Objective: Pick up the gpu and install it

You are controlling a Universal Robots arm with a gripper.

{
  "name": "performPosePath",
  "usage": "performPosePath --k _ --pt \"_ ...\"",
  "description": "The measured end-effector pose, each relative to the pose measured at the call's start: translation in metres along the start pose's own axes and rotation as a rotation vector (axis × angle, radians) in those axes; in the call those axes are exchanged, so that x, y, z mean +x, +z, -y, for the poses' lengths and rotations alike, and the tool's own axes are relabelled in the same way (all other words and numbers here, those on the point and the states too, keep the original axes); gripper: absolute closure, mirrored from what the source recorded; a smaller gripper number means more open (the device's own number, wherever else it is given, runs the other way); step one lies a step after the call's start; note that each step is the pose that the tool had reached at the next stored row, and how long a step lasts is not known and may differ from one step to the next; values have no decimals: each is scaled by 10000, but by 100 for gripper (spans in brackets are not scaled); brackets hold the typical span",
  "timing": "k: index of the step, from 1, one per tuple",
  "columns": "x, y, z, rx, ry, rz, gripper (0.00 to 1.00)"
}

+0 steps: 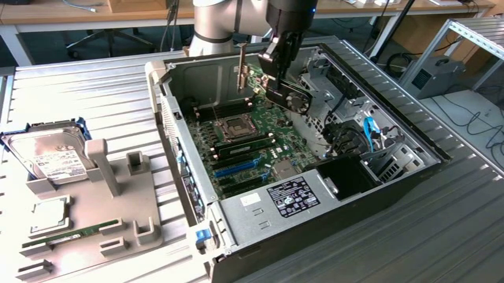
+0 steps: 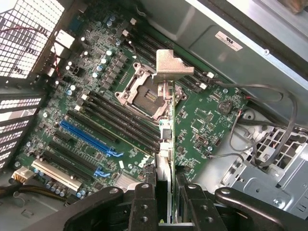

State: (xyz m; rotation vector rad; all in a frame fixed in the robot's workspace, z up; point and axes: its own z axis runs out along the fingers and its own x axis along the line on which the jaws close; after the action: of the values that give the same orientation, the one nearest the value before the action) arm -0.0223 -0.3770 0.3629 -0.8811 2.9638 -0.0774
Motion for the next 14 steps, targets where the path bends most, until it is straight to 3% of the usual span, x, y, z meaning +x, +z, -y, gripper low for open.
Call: performPosePath --k 14 --pt "0 6 0 -10 -309 19 74"
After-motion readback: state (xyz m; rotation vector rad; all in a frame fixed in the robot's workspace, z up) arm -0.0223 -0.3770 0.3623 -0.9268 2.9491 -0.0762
